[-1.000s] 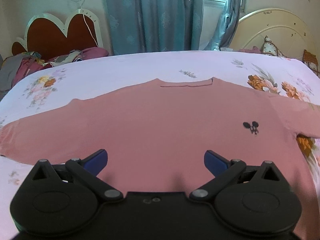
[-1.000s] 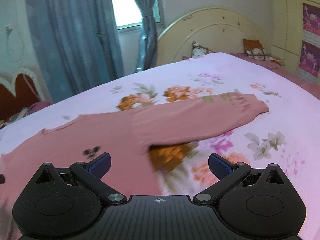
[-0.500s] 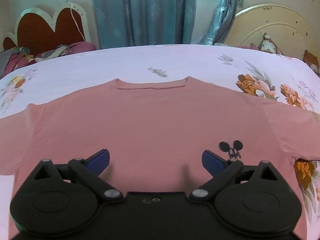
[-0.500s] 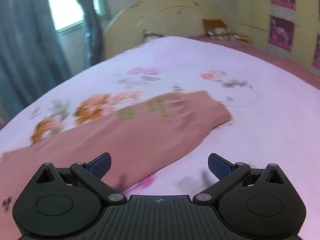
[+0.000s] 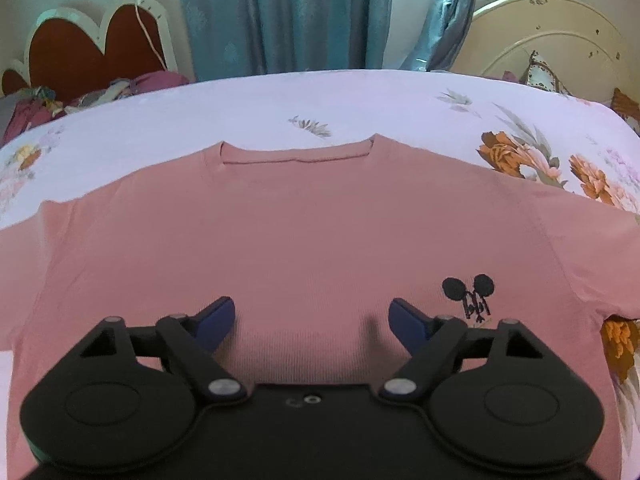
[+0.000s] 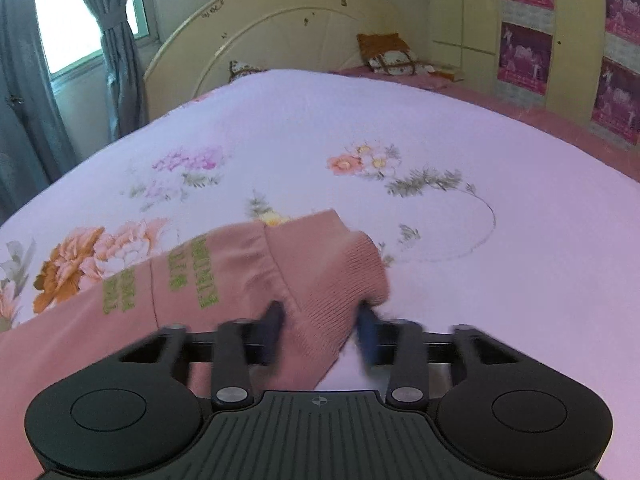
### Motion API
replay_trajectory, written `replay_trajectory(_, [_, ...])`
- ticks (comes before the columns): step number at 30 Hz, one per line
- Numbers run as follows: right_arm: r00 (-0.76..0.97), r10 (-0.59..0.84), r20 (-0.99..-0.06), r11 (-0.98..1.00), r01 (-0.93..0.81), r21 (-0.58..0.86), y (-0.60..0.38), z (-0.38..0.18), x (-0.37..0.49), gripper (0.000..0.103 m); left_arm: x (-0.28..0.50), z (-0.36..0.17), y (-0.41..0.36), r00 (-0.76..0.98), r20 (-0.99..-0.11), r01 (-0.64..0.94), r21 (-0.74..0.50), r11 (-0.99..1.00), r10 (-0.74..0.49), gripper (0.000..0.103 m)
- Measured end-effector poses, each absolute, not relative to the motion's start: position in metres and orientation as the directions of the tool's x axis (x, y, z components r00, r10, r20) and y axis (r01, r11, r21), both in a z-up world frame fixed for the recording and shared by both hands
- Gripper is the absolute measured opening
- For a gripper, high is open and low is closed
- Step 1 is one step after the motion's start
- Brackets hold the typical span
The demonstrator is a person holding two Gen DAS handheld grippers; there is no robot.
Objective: Fold small clothes
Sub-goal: 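Lift the cuff with the right tool and fold the sleeve across the body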
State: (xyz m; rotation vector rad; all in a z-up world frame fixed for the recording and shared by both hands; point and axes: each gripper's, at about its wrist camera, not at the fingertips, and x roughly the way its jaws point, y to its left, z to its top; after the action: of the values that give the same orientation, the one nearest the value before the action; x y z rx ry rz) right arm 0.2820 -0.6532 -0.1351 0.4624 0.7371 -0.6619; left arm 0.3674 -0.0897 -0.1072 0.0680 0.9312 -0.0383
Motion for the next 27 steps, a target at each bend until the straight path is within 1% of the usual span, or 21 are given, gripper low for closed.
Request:
replay_trajectory(1, [0.566,-0.374,-0.735,0.709,0.685,0.168,-0.653,-0.134,0.282,0.019,0.368,-0.108,-0.088,0.596,-0.803,0.064,0.041,0.997,-0.005,0.077])
replay_trajectory(2, [0.574,-0.374,-0.728,0.713,0.681,0.171,-0.652,-0.132,0.282,0.019,0.368,-0.108,-0.087,0.594,-0.804,0.069,0.039,0.997,-0.009,0.073])
replay_trajectory(4, [0.601,-0.374,-0.707,0.725,0.664,0.181,-0.646,-0.127,0.284,0.017,0.367,-0.107,-0.082,0.59,-0.807,0.071,0.023,0.997,-0.024,0.07])
replay_trajectory(11, [0.723,-0.307,-0.619,0.831,0.521,0.196,-0.585,-0.087,0.304,0.017,0.362,-0.098,-0.057,0.607,-0.795,0.039,0.011,0.999,-0.015,0.07])
replay_trajectory(16, [0.804,-0.17,-0.569,0.901,0.361,0.241,-0.507,-0.062,0.325,0.017,0.357,-0.096,-0.029,0.616,-0.787,0.019,-0.003,1.0,-0.014,0.07])
replay_trajectory(20, [0.84,-0.036,-0.542,0.935,0.22,0.279,-0.426,-0.05,0.341,0.017,0.353,-0.093,-0.002,0.627,-0.779,0.011,-0.004,1.0,-0.01,0.07])
replay_trajectory(23, [0.841,0.083,-0.534,0.941,0.11,0.319,-0.358,-0.048,0.352,0.017,0.351,-0.09,0.021,0.631,-0.776,-0.005,-0.01,1.0,-0.004,0.07])
replay_trajectory(27, [0.809,0.214,-0.548,0.93,0.003,0.368,-0.277,-0.06,0.368,0.017,0.35,-0.087,0.048,0.64,-0.768,-0.028,0.003,1.0,0.021,0.073])
